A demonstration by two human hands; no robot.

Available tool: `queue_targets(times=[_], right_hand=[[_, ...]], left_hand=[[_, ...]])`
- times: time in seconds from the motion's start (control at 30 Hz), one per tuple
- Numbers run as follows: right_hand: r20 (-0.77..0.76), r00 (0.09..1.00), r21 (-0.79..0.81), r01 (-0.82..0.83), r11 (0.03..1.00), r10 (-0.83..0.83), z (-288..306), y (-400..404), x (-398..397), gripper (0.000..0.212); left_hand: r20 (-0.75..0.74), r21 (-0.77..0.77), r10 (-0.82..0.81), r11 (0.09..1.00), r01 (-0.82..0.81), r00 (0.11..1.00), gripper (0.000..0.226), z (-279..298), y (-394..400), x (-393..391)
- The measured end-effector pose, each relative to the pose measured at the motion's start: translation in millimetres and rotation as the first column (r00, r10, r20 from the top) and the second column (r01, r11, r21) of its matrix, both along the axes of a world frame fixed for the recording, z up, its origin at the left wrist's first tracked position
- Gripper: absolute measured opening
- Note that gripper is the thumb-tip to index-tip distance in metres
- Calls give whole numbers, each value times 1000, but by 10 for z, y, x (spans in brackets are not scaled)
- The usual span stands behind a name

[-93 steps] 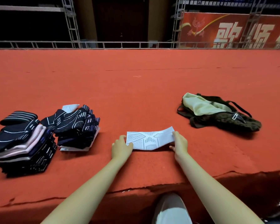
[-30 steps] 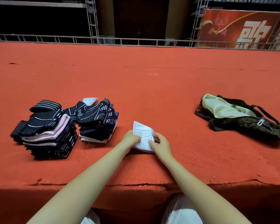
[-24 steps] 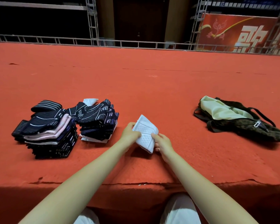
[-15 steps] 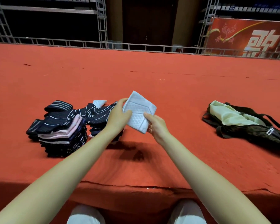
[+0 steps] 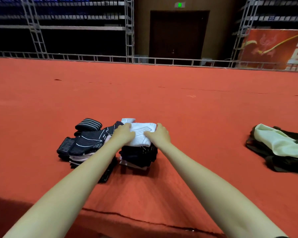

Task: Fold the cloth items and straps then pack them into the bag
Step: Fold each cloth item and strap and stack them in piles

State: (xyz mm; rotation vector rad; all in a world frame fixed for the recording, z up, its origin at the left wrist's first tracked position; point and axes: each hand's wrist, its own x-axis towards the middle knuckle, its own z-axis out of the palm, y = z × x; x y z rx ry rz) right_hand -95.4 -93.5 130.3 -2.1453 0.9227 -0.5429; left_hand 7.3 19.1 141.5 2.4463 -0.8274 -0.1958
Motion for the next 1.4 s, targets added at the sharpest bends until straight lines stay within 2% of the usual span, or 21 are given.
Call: queue_targets(times=[0.1,0.3,0.4,0.5,0.6,0.67,0.77,0.83,0.9,1.03,1.13,1.2,1.27,1.33,1.4], right_hand=[[-20,1000,15,-16,1000,16,-74,-5,8,82],[-2,999,82,-48,995,49,-347,-3,30,73],[27,999,142,-39,989,35,-381,-12,48,71],[29,999,176,-36,984,31,-322,-43,67,73],[-16,1000,113,-24,993,26,-106,-97,123,81],[-3,1000,13,-30,999,30,123,-128,229,77],[61,992,-111,-105,988,112,525,-167,558,50],[3,982,-155,-184,971,187,686,-167,907,30],[-102,966,-161,-251,955,237,715,-113,1276,27],[-364,904,-215,-315,924,223,444,-34,1932,33],[-569,794,-180,-375,909,215,136,-22,2265,32],[-652,734,-146,-369,918,191,-105,-39,2435,49],[-682,708,-105,-345,933,184,-297,-25,2536,71],[-682,709,-89,-325,942,180,-417,6,2610,73],[-682,720,-176,-333,927,129,-443,13,2653,69]], left_hand=[[22,48,-27,998,26,999,46,-96,-48,51],[130,2,-38,999,38,991,44,-479,-79,-56],[70,47,-101,994,98,992,40,-353,-38,49],[67,61,-120,991,116,991,23,-52,7,196],[78,-70,-113,991,118,991,25,189,51,264],[83,-221,-95,969,111,992,25,245,112,289],[114,-456,11,889,43,993,22,343,325,520],[98,-509,115,859,-50,989,22,449,525,786],[64,-444,175,887,-129,982,23,490,701,1044],[-41,-203,142,968,-147,989,18,125,802,1355],[-61,-90,141,985,-146,988,24,-251,797,1428],[-43,-63,131,989,-134,990,26,-389,793,1431],[-38,-62,131,989,-133,991,26,-426,782,1445],[-41,-71,121,990,-123,992,25,-439,771,1480],[-45,-76,105,991,-109,993,24,-453,769,1492]])
